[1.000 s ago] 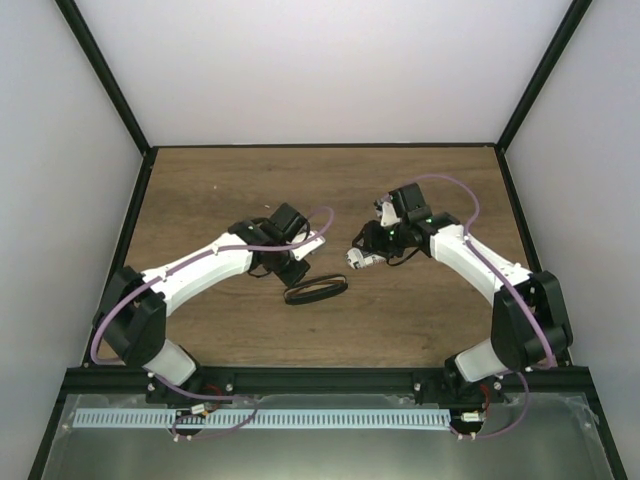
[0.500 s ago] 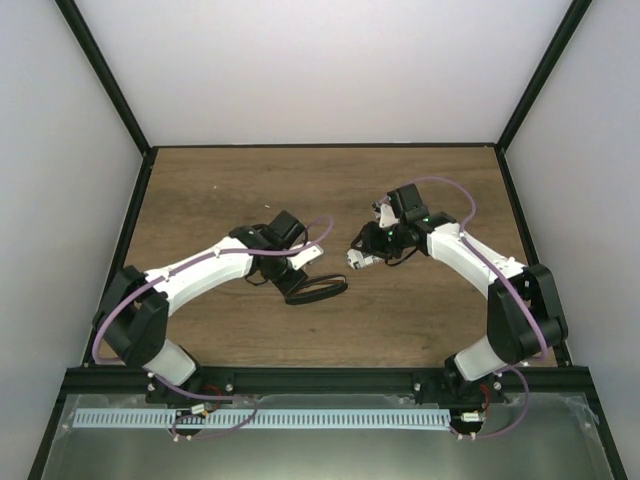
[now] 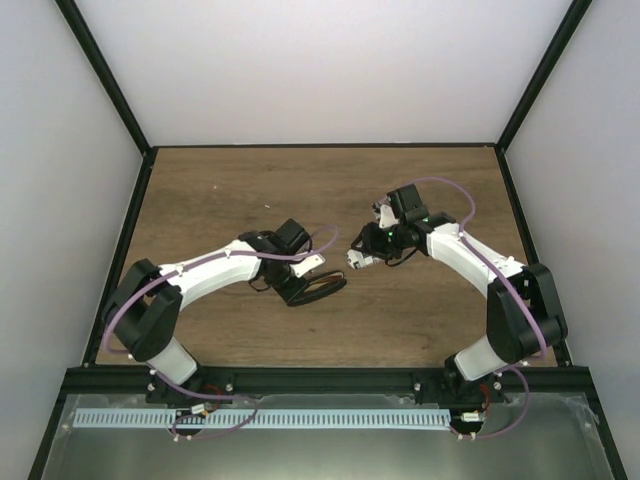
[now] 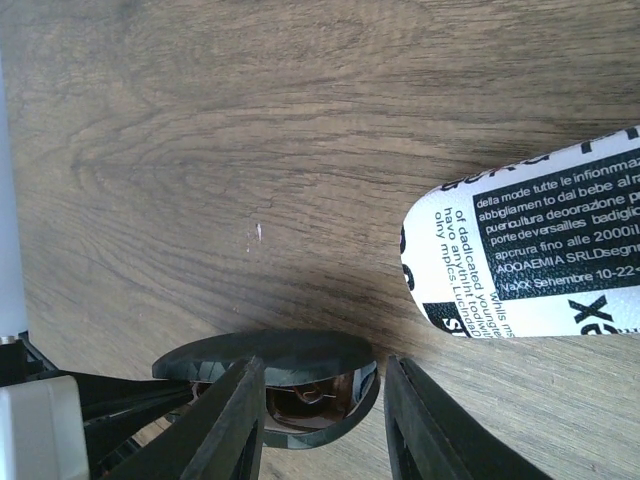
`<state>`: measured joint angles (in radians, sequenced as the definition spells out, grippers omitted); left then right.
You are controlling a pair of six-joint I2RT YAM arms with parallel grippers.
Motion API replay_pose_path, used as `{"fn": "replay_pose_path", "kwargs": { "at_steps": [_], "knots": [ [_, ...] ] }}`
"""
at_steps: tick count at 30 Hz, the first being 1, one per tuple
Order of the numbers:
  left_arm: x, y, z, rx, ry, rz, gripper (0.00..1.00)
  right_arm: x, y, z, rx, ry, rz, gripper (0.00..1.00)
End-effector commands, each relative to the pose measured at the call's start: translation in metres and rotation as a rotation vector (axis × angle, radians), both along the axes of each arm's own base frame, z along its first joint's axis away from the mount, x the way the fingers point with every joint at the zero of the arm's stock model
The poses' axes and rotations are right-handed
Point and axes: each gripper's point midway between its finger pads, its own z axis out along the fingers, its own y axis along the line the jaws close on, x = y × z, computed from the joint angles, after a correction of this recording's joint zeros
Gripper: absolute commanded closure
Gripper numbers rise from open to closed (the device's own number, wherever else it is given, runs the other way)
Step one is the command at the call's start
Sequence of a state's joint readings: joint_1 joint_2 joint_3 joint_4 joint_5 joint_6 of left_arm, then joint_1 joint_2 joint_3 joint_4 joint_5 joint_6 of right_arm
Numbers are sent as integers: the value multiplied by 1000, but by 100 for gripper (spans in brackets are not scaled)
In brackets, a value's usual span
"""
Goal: Organize the sunglasses
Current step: Adjust the sunglasses case at the center of the board.
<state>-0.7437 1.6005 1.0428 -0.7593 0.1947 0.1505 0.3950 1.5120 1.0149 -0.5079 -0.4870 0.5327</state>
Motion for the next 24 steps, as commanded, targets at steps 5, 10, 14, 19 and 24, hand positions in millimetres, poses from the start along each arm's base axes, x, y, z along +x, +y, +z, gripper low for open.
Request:
{"fn": "replay_pose_path", "kwargs": {
  "at_steps": [5, 10, 14, 19, 24],
  "knots": [
    [-7, 11, -37, 117, 36, 15, 96, 2, -1, 0, 0, -12, 7, 66],
    [5, 6, -23, 101, -24, 28, 96, 1, -1, 0, 2, -10, 12, 66],
    [20, -5, 15, 17, -127, 27, 96, 1, 0, 1, 1, -13, 15, 66],
    [33, -24, 72, -110, -230, 12, 92, 3, 1, 1, 9, -13, 18, 66],
    [37, -38, 99, -169, -235, -13, 89, 5, 2, 2, 10, -12, 10, 66]
  ]
}}
